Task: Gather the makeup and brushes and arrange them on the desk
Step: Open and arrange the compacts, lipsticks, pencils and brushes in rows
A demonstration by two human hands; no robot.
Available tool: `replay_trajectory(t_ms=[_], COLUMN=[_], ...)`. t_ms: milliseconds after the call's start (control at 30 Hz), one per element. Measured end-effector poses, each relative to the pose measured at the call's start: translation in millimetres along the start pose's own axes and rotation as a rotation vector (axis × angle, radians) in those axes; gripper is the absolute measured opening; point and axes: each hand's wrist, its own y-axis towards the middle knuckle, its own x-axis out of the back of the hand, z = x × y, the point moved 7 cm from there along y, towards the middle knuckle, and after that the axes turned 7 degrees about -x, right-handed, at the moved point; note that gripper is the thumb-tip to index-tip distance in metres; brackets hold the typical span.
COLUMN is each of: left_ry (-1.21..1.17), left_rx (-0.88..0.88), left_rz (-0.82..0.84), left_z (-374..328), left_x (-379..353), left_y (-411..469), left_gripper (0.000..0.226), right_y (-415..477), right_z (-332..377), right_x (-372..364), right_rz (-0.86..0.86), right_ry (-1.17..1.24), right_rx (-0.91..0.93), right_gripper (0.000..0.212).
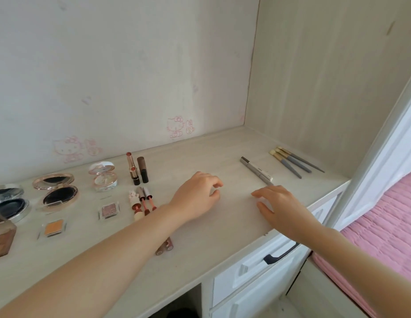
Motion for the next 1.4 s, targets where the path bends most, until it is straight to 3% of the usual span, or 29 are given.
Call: replay_trajectory(t_ms=[267, 467, 667, 1400], left_ry=[-0.069, -0.219, -0.065, 0.019], left_rx=[0.011, 0.137, 0.017, -0.096], left_rz=[0.023, -0.043, 0.092, 0.019], left_z=[8.3, 18.5, 12.7, 13.7], left_x=[-35.7, -52.4, -71.4, -47.6], left_y=[76.3, 119.4, 133.2, 114.6], left_gripper=[0.034, 0.039, 0.048, 0.016], right_y=[35.0, 46.6, 43.5, 55.1], right_z=[-36.7, -52.4, -56.1, -62.1], right_x=[4.3, -0.4, -0.3, -2.1], right_rz=[-0.147, -0.160, -0.188, -0.165], right_ry=[-0.024, 0.004, 0.034, 0.071], right_rx=[-0.137, -0.207, -0.148, -0.233], right_gripper=[0.026, 0.026, 0.022, 0.018])
